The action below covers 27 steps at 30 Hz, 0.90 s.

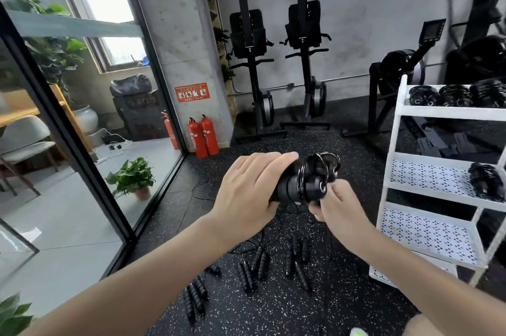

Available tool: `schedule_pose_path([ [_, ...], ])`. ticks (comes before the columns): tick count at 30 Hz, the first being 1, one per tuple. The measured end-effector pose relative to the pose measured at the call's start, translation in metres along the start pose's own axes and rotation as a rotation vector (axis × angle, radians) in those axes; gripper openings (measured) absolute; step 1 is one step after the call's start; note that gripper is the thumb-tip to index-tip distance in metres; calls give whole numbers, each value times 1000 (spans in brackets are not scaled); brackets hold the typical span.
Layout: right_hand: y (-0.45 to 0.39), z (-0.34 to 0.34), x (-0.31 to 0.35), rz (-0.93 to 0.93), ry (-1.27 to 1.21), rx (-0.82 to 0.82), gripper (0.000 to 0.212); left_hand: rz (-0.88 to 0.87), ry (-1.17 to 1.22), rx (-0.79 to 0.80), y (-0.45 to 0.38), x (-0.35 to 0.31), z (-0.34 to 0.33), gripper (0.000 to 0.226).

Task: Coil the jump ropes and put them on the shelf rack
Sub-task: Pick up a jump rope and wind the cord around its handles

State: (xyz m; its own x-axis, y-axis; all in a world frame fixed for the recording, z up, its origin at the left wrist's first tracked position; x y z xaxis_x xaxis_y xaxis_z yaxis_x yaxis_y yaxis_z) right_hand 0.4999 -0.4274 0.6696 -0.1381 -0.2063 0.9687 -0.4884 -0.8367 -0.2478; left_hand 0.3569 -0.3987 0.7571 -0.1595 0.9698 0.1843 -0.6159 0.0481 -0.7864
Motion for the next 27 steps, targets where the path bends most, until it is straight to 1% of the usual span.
schedule_pose_path([
  [1, 3, -1, 0, 32, 31, -31, 55, 41, -5, 5, -1, 2, -2, 70],
  [3, 6, 1, 1, 72, 109, -88, 57, 123, -46, 17, -2, 8, -4, 67],
  [5, 8, -5, 3, 56, 169, -82, 58, 182, -72, 30, -3, 13, -6, 60],
  [7, 7, -15, 5, 3, 195, -9, 56, 233, -101, 47, -5, 15, -7, 54],
  [8, 9, -21, 6, -21, 228, 39, 53, 289, -108, 60, -6, 19, -8, 55],
  [10, 16, -34, 8, -59, 358, 147, 38, 412, -143, 101, -9, 32, -11, 59],
  [11, 22, -40, 7, -77, 434, 194, 28, 427, -201, 135, -11, 37, -12, 60],
  [12, 26, -44, 7, -88, 521, 227, 21, 402, -282, 173, -13, 41, -14, 60],
  [13, 30, -46, 10, -77, 604, 236, 22, 363, -358, 218, -14, 44, -16, 59],
  [14, 33, -47, 15, -48, 686, 228, 27, 327, -418, 254, -14, 48, -18, 58],
  [16, 37, -41, 33, 28, 800, 158, 35, 264, -488, 330, -9, 56, -23, 60],
  [17, 39, -37, 46, 83, 841, 112, 33, 235, -516, 358, -7, 58, -24, 61],
  [18, 41, -33, 58, 137, 885, 74, 26, 215, -540, 377, -4, 60, -24, 62],
  [20, 43, -27, 75, 213, 969, 24, 18, 174, -572, 384, 1, 60, -24, 61],
  [23, 42, -21, 91, 295, 1035, -4, 21, 140, -586, 387, 9, 59, -26, 63],
  [27, 34, -22, 110, 461, 1003, 66, 21, 54, -585, 361, 18, 54, -29, 68],
])
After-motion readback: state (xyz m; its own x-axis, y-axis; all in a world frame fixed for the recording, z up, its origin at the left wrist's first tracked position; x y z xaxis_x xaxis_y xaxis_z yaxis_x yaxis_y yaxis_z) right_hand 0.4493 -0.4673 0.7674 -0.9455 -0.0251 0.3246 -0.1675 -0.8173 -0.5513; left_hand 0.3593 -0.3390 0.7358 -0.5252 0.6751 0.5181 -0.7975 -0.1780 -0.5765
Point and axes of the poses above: each hand's wrist, its own y-axis away from the middle knuckle, its own z-axis out of the back of the hand, x = y × z, the point moved 9 cm from there along -y, towards the middle knuckle, and after that the axes turned 4 degrees about -y, right-handed, at the moved point
